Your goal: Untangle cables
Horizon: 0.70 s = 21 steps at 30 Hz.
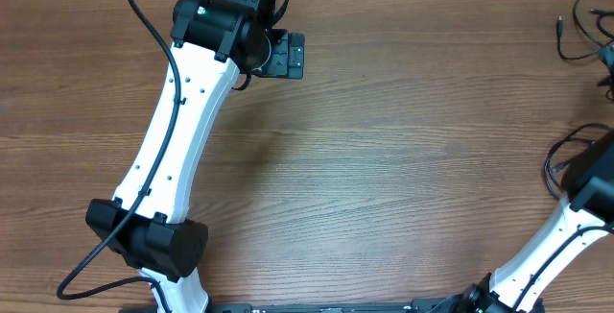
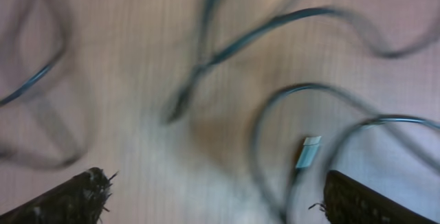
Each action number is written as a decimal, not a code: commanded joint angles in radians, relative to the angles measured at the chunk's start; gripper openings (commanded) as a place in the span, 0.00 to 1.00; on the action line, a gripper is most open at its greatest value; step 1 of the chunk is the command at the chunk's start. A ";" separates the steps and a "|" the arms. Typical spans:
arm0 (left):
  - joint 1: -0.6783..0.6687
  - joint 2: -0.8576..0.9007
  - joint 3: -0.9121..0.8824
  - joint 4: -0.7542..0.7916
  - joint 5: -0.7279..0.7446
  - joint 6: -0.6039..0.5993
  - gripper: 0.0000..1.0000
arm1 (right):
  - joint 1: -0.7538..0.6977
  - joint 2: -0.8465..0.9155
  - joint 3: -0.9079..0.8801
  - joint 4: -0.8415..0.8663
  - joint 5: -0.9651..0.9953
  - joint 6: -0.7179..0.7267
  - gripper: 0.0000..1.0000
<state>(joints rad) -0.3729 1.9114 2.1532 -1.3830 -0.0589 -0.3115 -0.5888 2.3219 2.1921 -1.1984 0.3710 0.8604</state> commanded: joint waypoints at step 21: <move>-0.002 -0.002 -0.040 0.020 0.005 -0.002 1.00 | -0.133 -0.016 -0.040 0.011 -0.200 0.736 1.00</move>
<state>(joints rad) -0.3729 1.9118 2.1204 -1.3617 -0.0589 -0.3115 -0.7254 2.3219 2.1670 -1.2121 0.1974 1.5272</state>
